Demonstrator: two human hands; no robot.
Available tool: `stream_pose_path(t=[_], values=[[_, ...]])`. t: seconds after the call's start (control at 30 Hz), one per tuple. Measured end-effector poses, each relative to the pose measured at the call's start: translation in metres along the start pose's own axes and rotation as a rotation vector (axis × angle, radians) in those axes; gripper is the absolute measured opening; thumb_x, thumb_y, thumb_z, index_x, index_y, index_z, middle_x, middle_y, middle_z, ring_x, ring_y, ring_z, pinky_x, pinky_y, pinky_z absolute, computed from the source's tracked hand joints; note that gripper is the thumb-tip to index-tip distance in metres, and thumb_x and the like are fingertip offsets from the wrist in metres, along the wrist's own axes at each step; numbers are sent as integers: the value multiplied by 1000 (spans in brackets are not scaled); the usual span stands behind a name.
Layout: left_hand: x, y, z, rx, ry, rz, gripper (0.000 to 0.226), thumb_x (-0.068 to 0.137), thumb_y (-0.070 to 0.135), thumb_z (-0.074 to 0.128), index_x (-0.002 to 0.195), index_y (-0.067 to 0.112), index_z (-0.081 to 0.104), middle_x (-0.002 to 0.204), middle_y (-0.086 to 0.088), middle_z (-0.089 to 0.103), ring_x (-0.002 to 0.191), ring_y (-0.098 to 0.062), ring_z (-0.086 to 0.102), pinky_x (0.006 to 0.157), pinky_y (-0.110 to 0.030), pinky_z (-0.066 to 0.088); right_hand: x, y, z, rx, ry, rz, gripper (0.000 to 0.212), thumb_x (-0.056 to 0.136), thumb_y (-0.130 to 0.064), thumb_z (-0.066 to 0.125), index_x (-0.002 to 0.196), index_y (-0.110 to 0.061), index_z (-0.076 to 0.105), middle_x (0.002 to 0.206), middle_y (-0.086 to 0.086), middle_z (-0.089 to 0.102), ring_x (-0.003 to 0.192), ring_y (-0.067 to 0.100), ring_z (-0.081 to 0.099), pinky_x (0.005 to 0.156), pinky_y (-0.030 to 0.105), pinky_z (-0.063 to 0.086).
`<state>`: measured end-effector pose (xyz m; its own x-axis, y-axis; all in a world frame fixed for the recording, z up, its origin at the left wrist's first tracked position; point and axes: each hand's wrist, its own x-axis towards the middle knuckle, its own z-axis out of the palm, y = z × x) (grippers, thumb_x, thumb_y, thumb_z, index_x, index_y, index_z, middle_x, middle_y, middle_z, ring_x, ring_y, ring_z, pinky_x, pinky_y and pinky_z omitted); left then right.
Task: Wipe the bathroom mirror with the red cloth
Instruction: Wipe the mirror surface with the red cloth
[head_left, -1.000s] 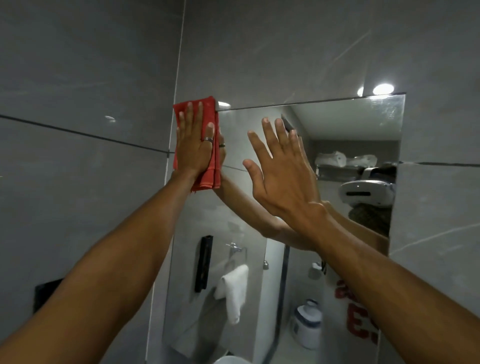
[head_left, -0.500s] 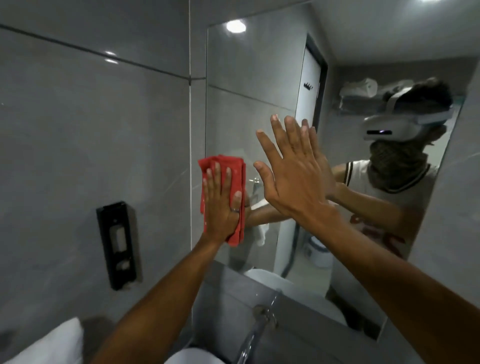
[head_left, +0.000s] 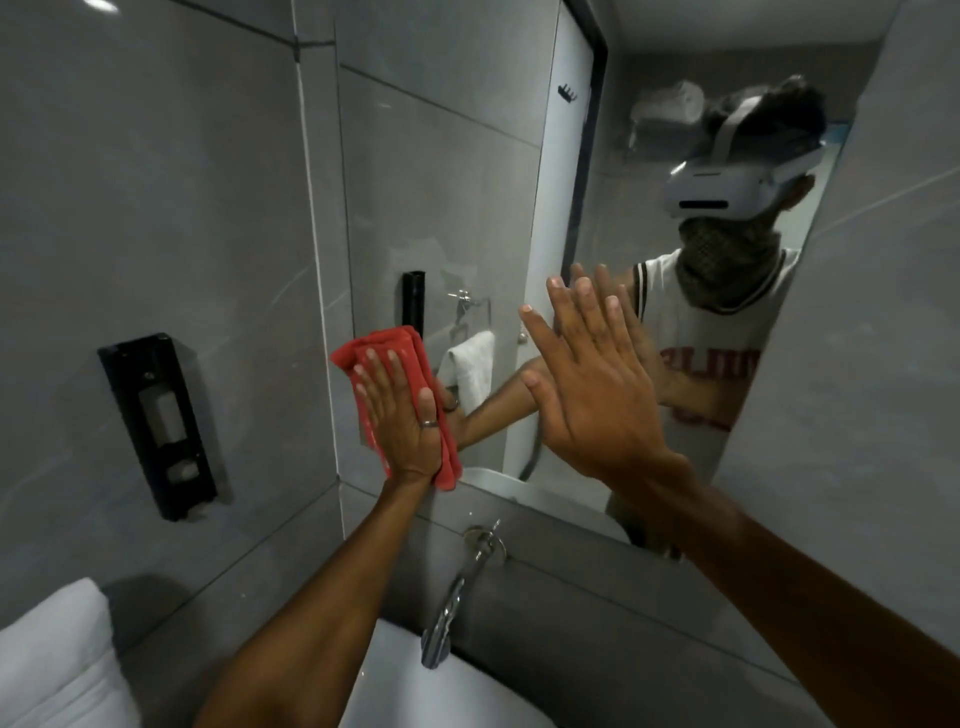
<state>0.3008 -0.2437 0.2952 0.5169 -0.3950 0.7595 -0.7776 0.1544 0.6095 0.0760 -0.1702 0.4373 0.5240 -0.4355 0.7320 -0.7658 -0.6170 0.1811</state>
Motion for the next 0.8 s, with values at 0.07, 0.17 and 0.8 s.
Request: stream_pose_path(t=[0.07, 0.17, 0.8], values=[[-12, 25, 6, 14, -4, 20, 68, 103, 35, 19, 160, -3, 17, 169, -26, 11, 158, -44, 8, 126, -66, 12, -10, 9, -8, -7, 1, 15, 67, 102, -48, 22, 162, -17, 27, 172, 12, 12, 161, 30, 4, 130, 45, -5], [-47, 73, 18, -16, 7, 181, 61, 109, 38, 9, 160, 4, 9, 170, -20, 7, 157, -47, 8, 127, -66, 10, -27, 27, -21, -69, 39, 40, 66, 104, -48, 21, 162, -16, 28, 172, 14, 14, 160, 32, 7, 129, 43, -6], [-69, 278, 46, -35, -89, 536, 69, 107, 49, 28, 165, 18, 6, 174, -12, -1, 161, -33, -3, 129, -59, -2, -87, 120, -114, -195, 137, 212, 62, 107, -46, 18, 161, -17, 18, 171, 11, 10, 160, 28, 2, 131, 48, 3]])
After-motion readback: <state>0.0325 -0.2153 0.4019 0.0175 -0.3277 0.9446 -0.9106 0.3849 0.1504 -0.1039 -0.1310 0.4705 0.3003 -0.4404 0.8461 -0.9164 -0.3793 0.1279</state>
